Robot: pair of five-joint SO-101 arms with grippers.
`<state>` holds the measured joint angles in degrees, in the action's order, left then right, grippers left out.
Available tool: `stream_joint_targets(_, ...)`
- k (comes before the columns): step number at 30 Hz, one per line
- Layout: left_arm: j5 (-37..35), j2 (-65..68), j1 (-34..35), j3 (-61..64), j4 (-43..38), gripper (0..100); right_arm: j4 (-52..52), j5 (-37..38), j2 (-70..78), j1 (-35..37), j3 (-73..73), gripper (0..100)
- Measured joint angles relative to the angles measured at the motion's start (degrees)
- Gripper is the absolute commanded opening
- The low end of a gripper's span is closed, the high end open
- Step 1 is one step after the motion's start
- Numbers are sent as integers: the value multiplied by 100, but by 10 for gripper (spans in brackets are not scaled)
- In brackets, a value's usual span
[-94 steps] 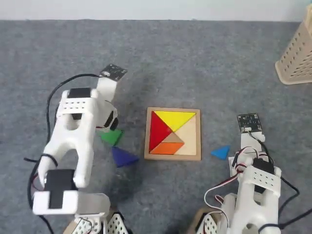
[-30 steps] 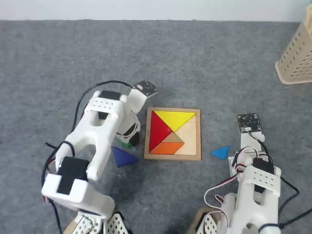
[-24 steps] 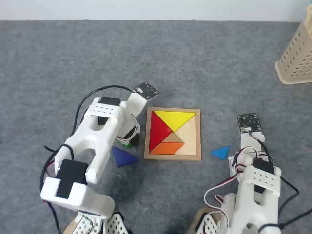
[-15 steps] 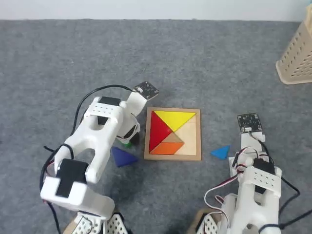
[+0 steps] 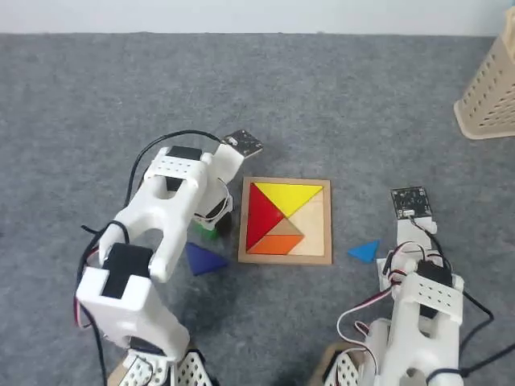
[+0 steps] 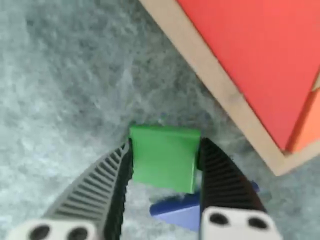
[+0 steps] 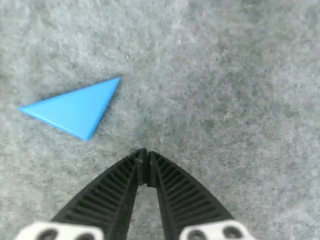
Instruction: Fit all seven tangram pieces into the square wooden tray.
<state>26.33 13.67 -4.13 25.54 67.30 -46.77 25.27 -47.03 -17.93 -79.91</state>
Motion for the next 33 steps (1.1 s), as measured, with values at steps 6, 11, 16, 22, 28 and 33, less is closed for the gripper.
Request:
stream_joint_targets(6, 0, -88, -9, -158, 246, 134, 0, 0, 0, 0, 0, 10)
stream_joint_targets(11, 9, -580, 18, -193, 703, 134, 0, 0, 0, 0, 0, 10)
stream_joint_targets(16, 9, -993, 26, -193, 835, 138, 0, 0, 0, 0, 0, 10)
stream_joint_targets(22, 9, -993, 62, -193, 844, 228, 0, 0, 0, 0, 0, 10)
stream_joint_targets(28, 158, -563, 325, -193, 457, 225, 0, 0, 0, 0, 0, 10)
stream_joint_targets(33, 246, 211, 273, -193, 132, 224, 0, 0, 0, 0, 0, 10)
